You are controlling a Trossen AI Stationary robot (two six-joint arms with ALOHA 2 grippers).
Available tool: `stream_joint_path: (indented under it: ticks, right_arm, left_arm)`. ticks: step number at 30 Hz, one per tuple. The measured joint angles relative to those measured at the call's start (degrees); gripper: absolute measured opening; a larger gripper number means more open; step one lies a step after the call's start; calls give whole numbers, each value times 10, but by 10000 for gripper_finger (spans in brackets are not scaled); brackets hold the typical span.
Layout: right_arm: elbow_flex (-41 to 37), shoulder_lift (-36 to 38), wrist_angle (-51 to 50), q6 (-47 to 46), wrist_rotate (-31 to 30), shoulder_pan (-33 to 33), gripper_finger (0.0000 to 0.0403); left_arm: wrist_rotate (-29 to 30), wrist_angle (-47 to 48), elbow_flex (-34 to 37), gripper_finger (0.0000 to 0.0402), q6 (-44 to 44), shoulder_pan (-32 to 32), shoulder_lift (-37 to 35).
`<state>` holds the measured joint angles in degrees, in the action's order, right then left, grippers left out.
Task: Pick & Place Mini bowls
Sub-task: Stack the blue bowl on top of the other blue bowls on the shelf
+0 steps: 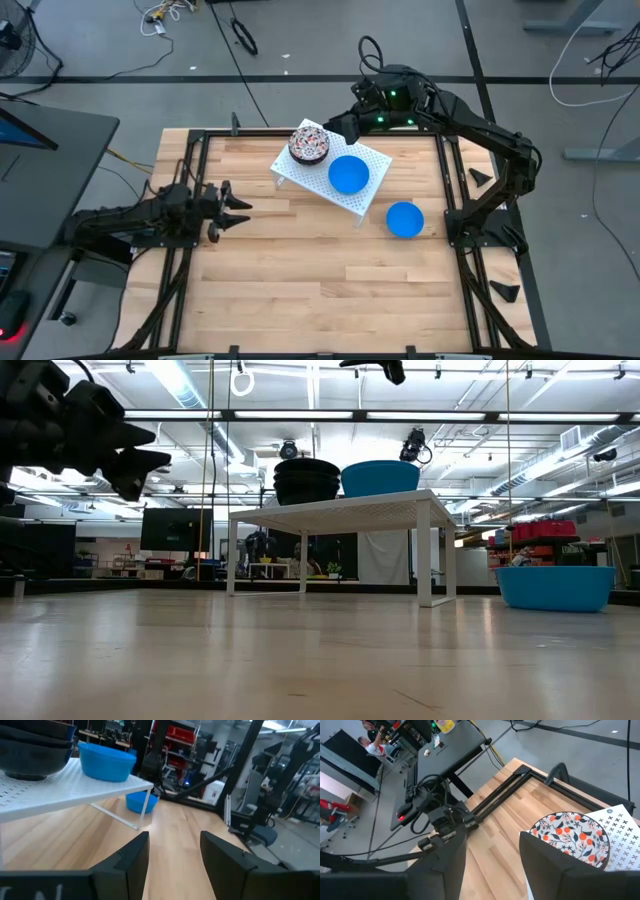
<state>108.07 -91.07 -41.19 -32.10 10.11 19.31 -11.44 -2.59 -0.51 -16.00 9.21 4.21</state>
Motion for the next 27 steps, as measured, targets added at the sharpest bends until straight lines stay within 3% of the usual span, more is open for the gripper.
stream_joint_path:
  ticks: [7,17,22,27]
  right_arm:
    - [0,0,0,0,0,1,186]
    - [0,0,-21,-11,62,1,186]
    - [0,0,-119,-24,91,4,180]
    - [0,0,-298,36,93,3,166]
  left_arm:
    - [-7,0,0,181,-29,0,-42]
    - [-21,0,-9,181,-58,0,-38]
    - [-20,0,-9,181,-74,0,-39]
    - [-19,0,-10,181,-73,0,-39]
